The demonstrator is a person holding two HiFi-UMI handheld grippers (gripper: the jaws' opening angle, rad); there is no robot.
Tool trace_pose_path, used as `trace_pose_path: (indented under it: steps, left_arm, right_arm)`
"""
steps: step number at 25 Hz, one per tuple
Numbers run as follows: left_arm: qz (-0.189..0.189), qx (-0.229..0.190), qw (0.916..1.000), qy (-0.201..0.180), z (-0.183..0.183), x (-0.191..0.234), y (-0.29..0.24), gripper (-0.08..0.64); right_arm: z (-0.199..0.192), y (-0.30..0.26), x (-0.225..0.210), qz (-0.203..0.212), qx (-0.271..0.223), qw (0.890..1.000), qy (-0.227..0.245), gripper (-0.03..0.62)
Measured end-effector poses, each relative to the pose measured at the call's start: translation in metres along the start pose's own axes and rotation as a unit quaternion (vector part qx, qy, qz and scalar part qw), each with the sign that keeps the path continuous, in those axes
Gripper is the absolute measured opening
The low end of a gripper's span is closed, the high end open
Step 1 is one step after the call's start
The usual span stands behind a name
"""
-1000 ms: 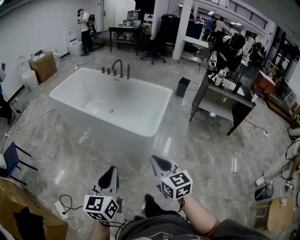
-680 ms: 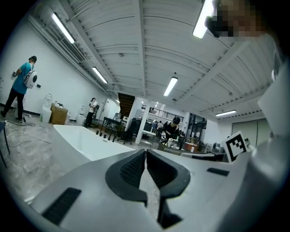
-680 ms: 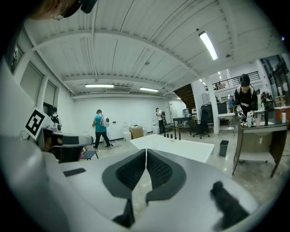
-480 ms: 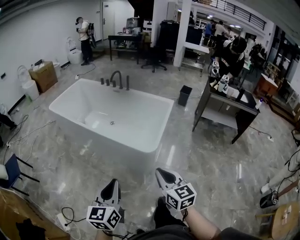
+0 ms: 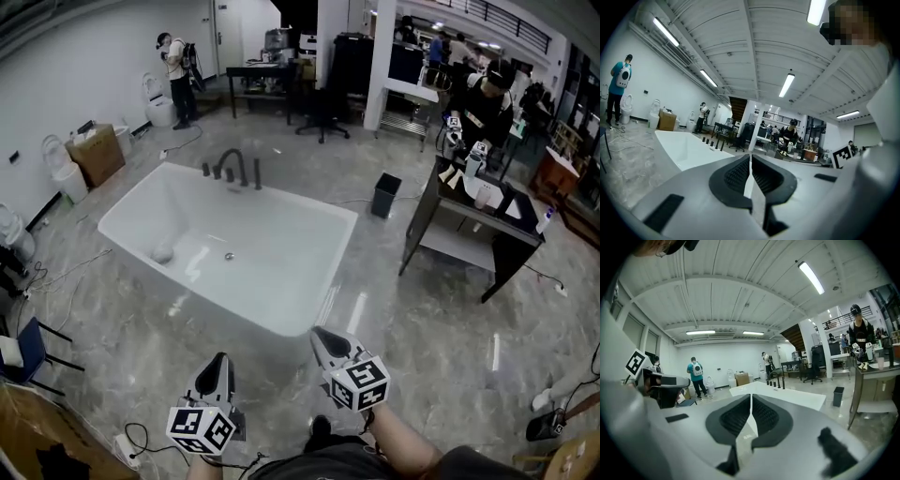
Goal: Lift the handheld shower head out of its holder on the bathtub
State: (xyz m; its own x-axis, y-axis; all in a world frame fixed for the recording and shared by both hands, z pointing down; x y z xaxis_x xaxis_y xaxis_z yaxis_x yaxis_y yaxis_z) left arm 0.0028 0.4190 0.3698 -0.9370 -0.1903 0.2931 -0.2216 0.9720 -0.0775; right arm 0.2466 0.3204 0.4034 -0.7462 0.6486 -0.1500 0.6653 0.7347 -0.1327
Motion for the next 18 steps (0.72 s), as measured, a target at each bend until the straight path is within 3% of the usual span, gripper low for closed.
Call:
trace_pose_path:
  steps: [7,12,18]
  left_arm:
    - [0.031,-0.01,0.9995,-0.006,0.001,-0.008,-0.069,0.026]
    - [0.033,0.0,0.9993,0.019,0.003,0.0,-0.094,0.026]
    - [0.029,0.002,0.9995,0.015,0.005,0.021,-0.137,0.026]
  right_arm:
    - [0.002,-0.038,-0.064,0.019,0.012,1.0,0.0,0.028]
    - [-0.002,-0.057,-0.085,0.021,0.019,1.0,-0.009,0.028]
    - [-0.011,-0.088,-0.105,0.01,0.038,0.999,-0.017,0.028]
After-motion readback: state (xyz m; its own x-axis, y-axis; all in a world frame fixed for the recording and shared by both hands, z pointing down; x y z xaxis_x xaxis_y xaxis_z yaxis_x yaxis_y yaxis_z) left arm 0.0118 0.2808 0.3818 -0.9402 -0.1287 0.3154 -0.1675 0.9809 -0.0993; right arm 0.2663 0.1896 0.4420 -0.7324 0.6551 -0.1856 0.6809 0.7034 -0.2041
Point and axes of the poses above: the fingertips, and each gripper's own axes: y backward along the fingers, x to its left, z out of its top, the point moved 8 cm from there along y, backward along the fingers, and after that the axes turned 5 degrees about -x, right-handed, at the moved point
